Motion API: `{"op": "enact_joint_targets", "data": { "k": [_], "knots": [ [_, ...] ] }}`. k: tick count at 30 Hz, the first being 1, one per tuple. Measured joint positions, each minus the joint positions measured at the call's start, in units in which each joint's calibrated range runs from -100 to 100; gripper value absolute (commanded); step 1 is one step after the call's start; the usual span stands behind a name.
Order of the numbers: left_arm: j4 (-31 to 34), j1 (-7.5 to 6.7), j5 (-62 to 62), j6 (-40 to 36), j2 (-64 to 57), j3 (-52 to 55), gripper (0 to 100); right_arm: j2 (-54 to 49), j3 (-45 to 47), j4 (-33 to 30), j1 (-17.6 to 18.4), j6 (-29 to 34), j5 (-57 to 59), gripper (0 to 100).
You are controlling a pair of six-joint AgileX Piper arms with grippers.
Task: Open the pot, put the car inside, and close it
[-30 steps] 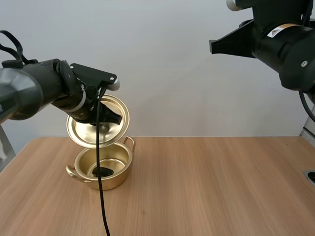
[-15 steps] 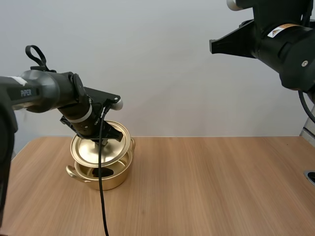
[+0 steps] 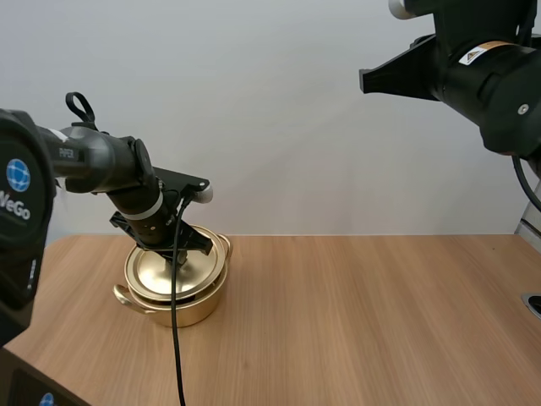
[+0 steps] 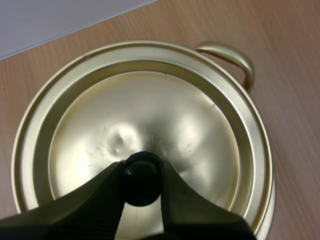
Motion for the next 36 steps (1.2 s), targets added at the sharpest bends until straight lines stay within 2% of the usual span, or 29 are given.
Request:
{"op": "enact_joint_targets", "data": {
  "k": [2,7,9,12,17,26,31,36],
  "knots": [
    [0.0,0.00,0.2,0.1,0.4,0.0,15,0.0,0.0,0.0,0.0,0.0,0.0,0],
    [0.0,0.00,0.5,0.1,1.7,0.0,21,0.0,0.0,-0.1,0.0,0.0,0.0,0],
    [0.0,0.00,0.5,0.1,2.3,0.0,27,0.0,0.0,-0.4,0.0,0.0,0.0,0],
    [0.0,0.00,0.3,0.1,2.3,0.0,47,0.0,0.0,-0.4,0.0,0.0,0.2,0],
    [0.0,0.00,-1.8,-0.2,2.4,0.0,99,0.0,0.0,-0.4,0.0,0.0,1.1,0],
    [-5.5,0.00,-4.4,-1.7,-1.7,-4.8,100,0.2,0.3,-1.6,0.0,0.0,4.5,0],
    [-10.3,0.00,-15.9,-2.8,-10.9,-5.7,100,1.9,4.2,-1.6,0.0,0.0,4.2,0],
    [-10.5,0.00,-29.9,-3.0,-20.5,-5.3,100,2.1,11.8,2.0,0.0,0.0,-5.4,0]
  ]
}}
